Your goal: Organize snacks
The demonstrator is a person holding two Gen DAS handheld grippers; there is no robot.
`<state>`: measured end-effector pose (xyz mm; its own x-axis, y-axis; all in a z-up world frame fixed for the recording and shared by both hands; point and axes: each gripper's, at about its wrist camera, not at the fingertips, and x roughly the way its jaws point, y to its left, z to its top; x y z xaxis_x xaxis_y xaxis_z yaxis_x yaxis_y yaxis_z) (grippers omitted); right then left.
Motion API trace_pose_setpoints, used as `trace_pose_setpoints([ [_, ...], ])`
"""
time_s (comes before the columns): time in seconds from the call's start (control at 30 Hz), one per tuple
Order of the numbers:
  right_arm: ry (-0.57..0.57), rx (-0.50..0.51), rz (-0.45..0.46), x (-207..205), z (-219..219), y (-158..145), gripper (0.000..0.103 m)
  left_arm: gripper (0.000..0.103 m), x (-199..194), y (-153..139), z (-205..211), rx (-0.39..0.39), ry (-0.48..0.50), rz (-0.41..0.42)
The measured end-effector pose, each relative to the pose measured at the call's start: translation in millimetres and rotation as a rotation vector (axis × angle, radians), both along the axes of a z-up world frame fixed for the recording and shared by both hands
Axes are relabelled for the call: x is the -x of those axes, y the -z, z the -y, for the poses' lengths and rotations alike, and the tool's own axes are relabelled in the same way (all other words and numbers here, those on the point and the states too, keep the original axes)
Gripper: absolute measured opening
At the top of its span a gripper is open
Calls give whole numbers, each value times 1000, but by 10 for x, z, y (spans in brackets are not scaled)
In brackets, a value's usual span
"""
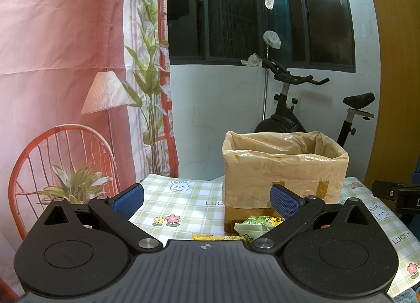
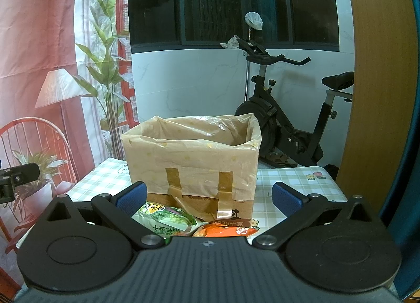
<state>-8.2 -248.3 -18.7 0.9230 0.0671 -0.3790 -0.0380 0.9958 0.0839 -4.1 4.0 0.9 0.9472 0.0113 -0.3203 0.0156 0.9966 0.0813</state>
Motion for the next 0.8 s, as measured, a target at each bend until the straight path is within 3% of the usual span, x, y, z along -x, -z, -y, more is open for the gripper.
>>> trace_pose_setpoints([
  [0.8, 0, -1, -1, -33, -8, 27, 103, 103, -15, 38, -11, 4, -5, -4],
])
